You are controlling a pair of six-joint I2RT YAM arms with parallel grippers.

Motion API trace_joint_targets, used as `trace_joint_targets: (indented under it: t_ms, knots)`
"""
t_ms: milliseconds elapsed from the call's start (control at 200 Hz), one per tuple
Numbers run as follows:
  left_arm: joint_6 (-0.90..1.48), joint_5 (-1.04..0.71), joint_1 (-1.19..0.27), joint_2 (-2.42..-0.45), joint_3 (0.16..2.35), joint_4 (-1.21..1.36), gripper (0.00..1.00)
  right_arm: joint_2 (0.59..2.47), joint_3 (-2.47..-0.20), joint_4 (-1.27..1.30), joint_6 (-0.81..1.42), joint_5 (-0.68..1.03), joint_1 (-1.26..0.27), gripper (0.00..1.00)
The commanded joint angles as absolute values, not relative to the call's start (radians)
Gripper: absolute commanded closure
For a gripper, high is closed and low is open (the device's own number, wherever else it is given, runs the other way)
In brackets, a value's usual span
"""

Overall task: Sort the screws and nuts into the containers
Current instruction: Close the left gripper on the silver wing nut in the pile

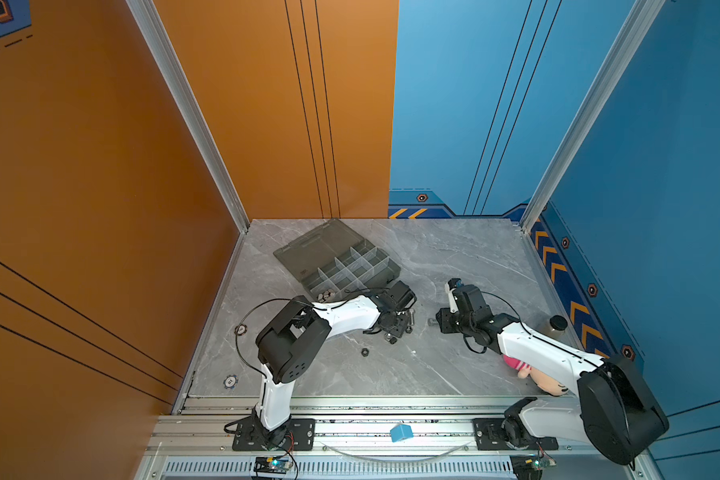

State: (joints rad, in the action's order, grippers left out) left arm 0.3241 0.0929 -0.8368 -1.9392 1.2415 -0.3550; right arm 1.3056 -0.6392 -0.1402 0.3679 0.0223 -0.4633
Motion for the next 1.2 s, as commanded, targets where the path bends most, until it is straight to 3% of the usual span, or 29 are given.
trace_joint_targets:
  t_ms: [0, 516, 1196]
  knots:
    - [0.304, 0.028, -0.829, -1.962, 1.221, -0.375, 0.40, 1.320, -0.632, -0.127, 0.383, 0.022, -0.456, 0.63]
    - [0.289, 0.028, -0.826, -1.941, 1.196, -0.389, 0.54, 1.338, -0.645, -0.119, 0.392, 0.027, -0.456, 0.63]
    - [0.238, 0.019, -0.821, -1.909, 1.145, -0.396, 0.52, 1.335, -0.641, -0.124, 0.396, 0.028, -0.456, 0.62]
